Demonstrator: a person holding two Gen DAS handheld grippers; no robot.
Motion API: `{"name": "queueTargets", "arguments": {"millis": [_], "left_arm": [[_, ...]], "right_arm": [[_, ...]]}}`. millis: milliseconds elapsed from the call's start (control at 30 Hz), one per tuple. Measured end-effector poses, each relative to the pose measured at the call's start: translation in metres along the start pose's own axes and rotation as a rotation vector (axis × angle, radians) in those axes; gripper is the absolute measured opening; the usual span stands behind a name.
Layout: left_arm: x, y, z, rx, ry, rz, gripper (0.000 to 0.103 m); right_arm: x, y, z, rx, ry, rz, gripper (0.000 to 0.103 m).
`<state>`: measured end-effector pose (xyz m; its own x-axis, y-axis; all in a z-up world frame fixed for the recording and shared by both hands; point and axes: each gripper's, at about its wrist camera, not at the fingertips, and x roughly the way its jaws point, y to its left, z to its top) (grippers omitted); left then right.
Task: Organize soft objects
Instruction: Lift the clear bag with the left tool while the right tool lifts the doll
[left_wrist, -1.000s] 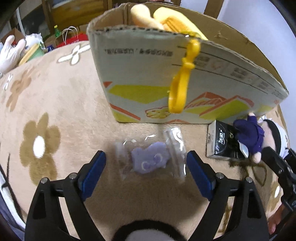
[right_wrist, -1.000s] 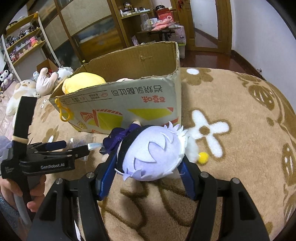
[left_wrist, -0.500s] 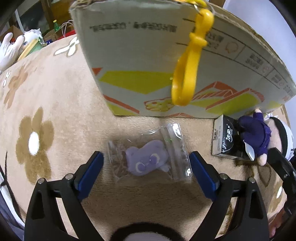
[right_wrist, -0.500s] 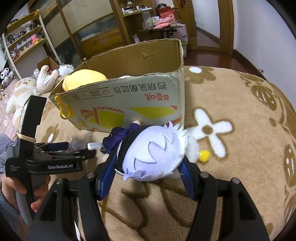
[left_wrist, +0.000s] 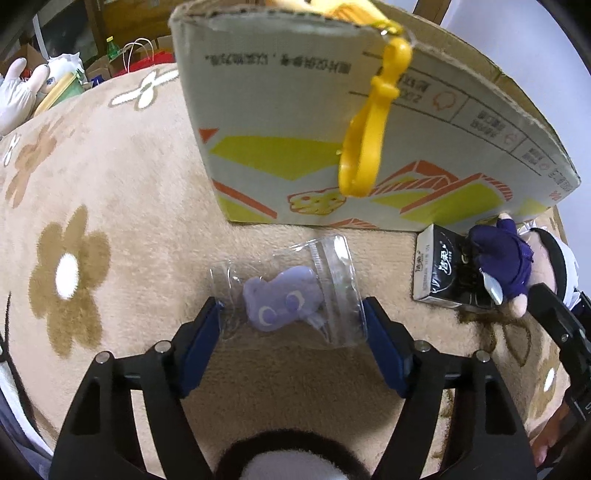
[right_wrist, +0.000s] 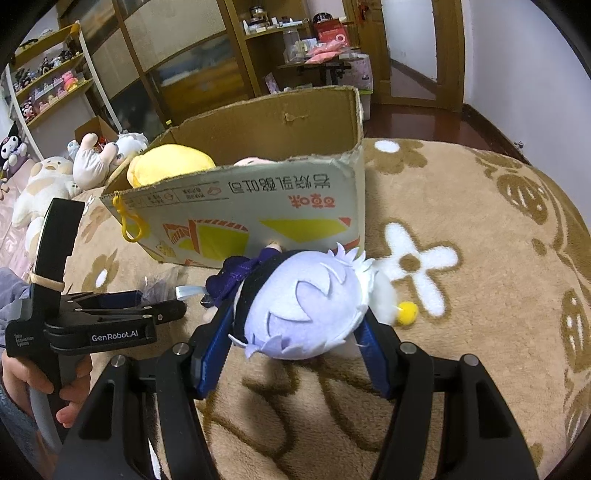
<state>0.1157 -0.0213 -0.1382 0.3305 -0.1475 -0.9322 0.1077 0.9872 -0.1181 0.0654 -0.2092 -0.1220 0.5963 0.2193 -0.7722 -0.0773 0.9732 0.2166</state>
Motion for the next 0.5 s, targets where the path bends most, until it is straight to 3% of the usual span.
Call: {"name": "queueTargets", "arguments": {"millis": [500], "left_arm": [[-0.049,0.008,-0.023,-0.001,-0.085,-0.001,0.071]], "right_arm": [[-0.032,-0.007,-0.004,0.041,-0.087,-0.047,0.067]]}}
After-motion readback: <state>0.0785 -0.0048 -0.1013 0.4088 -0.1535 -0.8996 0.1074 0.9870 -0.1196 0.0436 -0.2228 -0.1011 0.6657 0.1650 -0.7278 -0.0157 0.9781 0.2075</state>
